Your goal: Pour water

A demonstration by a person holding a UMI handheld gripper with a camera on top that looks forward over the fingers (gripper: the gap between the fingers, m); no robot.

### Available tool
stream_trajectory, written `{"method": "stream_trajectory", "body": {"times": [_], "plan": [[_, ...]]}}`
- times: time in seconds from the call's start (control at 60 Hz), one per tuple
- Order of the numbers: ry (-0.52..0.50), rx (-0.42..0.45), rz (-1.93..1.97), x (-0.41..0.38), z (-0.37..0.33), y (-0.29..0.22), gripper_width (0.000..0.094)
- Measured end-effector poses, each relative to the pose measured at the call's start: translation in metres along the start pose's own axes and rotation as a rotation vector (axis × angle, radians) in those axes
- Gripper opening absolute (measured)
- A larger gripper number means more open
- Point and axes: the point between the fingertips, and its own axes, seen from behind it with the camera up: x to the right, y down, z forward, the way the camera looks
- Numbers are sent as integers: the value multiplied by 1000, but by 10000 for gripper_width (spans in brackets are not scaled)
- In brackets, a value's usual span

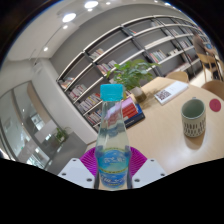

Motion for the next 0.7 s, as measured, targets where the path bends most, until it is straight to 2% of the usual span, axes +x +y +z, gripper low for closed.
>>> {"method": "stream_trajectory", "body": {"times": [0.083, 0.1, 0.117, 0.233, 0.483, 0.7], "plan": [[-9, -29, 214, 18, 5, -14, 370], [-14, -32, 244, 31, 6, -33, 370], [-17, -20, 284, 18, 9, -21, 369], [-71, -37, 584, 30, 11, -49, 369], [-182, 42, 1141, 66, 9, -108, 382], [-254, 91, 1495, 91, 19, -132, 385]]}}
